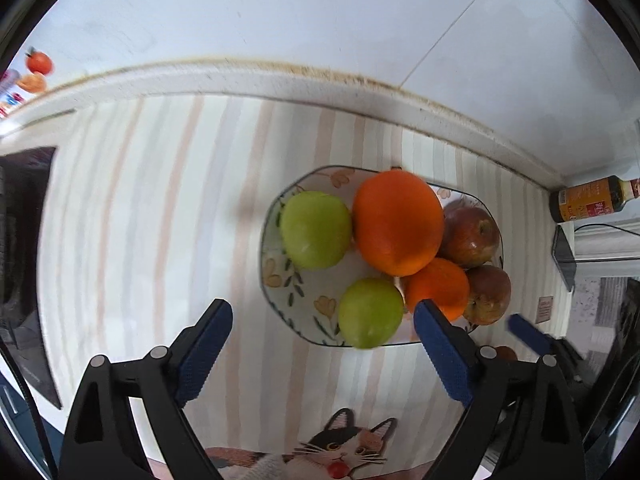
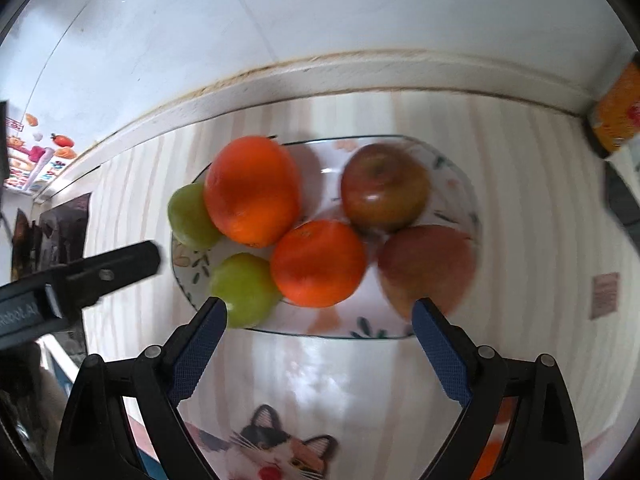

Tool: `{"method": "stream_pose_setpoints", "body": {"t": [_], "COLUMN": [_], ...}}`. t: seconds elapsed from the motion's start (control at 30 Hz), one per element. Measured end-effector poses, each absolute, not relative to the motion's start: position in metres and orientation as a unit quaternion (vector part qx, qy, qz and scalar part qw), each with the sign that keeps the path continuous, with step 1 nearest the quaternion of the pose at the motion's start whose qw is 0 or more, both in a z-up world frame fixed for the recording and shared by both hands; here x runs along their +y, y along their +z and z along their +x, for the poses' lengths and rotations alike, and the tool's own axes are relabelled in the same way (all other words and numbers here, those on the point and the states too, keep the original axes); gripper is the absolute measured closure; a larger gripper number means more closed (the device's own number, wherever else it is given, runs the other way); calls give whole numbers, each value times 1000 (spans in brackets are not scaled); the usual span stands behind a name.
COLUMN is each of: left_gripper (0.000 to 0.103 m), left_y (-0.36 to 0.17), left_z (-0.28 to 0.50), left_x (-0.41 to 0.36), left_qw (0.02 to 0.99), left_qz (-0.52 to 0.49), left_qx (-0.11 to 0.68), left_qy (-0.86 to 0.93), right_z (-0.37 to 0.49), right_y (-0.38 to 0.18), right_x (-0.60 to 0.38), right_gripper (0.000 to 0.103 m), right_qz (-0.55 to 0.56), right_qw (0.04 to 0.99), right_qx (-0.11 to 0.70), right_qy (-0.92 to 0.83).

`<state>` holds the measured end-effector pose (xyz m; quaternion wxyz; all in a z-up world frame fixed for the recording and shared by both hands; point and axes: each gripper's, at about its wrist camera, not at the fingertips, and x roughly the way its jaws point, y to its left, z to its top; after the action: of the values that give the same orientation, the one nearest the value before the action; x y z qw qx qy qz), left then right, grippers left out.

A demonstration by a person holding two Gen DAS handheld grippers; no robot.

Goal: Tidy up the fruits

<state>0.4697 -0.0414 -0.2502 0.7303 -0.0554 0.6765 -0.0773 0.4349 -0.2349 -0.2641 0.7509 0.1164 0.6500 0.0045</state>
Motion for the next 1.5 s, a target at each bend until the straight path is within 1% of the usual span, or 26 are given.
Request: {"method": "stream_pose_setpoints", "body": {"t": [0.07, 0.13, 0.4, 0.63, 1.0, 1.23, 1.5], "left_gripper": [10, 10, 10, 10, 10, 10, 10], "left_y": [-241, -232, -197, -161, -112, -95, -94], "left_z": [462, 453, 400, 359, 309, 286, 274], "left_x": [-39, -37, -38, -43, -46, -47, -49], "left_qw": [743, 754, 790, 819, 845, 853, 854], "left_qz": [-40, -32, -11, 8, 2, 1, -3], "left_qx": [666, 654, 611, 572, 531, 517, 516], "left_qy": [-64, -54, -37, -42, -62, -69, -69], "right_z": [429, 421, 380, 340, 287, 262, 249], "right_y": [-255, -246, -209, -163, -108, -80, -74], "right_x": [-239, -243, -250, -251, -247, -236, -236], "right_gripper": [6, 3, 3, 3, 3, 3, 3], "right_qz": [101, 86, 72, 70, 72, 75, 91], "right_qw": [757, 764, 787, 818, 848, 860, 861], "right_qx": [645, 639, 611, 569, 523, 504, 500], "right_qy": [-12, -25, -38, -51, -52, -39, -28]}}
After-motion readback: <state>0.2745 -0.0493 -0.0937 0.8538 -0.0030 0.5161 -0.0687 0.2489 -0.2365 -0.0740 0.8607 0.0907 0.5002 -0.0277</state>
